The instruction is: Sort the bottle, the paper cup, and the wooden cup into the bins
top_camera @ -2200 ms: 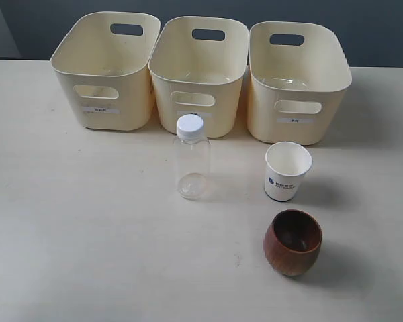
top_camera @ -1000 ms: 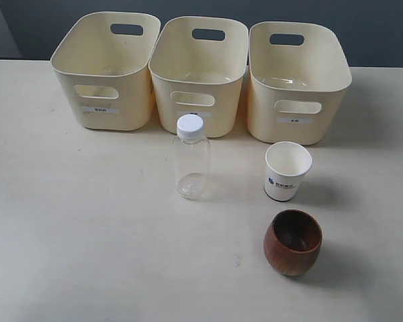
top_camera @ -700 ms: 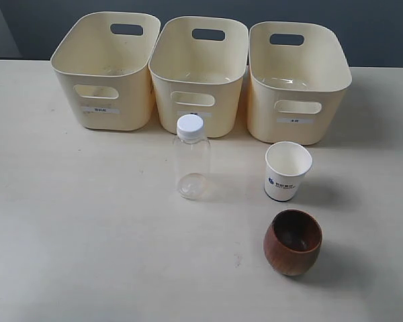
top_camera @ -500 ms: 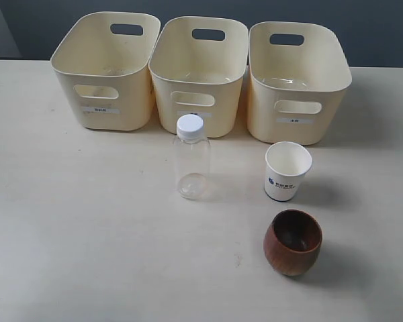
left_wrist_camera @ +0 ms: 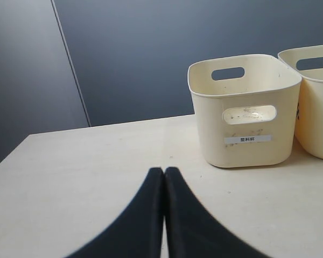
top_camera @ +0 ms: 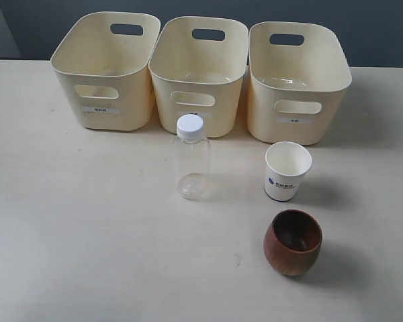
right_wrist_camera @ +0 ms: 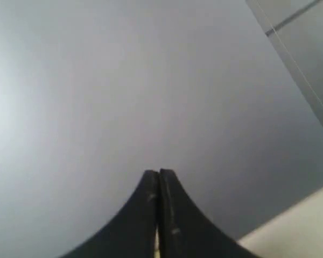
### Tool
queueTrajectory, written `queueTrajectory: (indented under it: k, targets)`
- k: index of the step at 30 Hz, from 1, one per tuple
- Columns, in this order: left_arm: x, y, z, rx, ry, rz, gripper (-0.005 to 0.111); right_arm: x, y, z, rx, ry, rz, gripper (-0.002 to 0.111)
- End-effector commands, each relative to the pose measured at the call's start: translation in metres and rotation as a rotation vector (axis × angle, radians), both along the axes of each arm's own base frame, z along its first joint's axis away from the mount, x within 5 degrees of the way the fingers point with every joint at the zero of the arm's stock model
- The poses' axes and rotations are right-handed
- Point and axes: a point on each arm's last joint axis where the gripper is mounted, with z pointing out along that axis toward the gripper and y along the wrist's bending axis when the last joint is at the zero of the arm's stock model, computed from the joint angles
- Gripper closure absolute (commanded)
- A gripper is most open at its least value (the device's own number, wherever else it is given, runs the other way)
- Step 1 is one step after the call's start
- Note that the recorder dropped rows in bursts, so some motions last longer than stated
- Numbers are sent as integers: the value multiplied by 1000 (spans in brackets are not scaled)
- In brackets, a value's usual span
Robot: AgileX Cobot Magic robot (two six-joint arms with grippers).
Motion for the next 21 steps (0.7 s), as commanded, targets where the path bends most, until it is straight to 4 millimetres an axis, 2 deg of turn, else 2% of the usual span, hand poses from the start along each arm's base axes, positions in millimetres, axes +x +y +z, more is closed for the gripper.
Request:
queueTrajectory:
  k: [1, 2, 4, 7, 9, 12, 16, 19, 21]
  targets:
    - [0, 0, 0, -1, -10, 1, 107, -25, 4, 76, -175, -177, -47, 109]
    - [0, 0, 0, -1, -10, 1, 107, -26, 6, 103, -237, -161, -52, 109]
    - [0, 0, 0, -1, -10, 1, 107, -18, 7, 139, -311, -103, -60, 109]
    - [0, 0, 0, -1, -10, 1, 107, 5, 6, 174, -387, 3, -65, 109]
    - [0, 0, 0, -1, -10, 1, 107, 21, 5, 188, -498, 84, -81, 109]
    - [0, 0, 0, -1, -10, 1, 107, 44, 11, 194, -698, 245, 8, 109]
    - [0, 0, 0, -1, -10, 1, 107, 64, 37, 192, -898, 327, 336, 109]
    - [0, 0, 0, -1, -10, 1, 107, 75, 53, 190, -942, 368, 553, 109]
    - [0, 0, 0, -1, -10, 1, 107, 81, 58, 189, -953, 407, 639, 109]
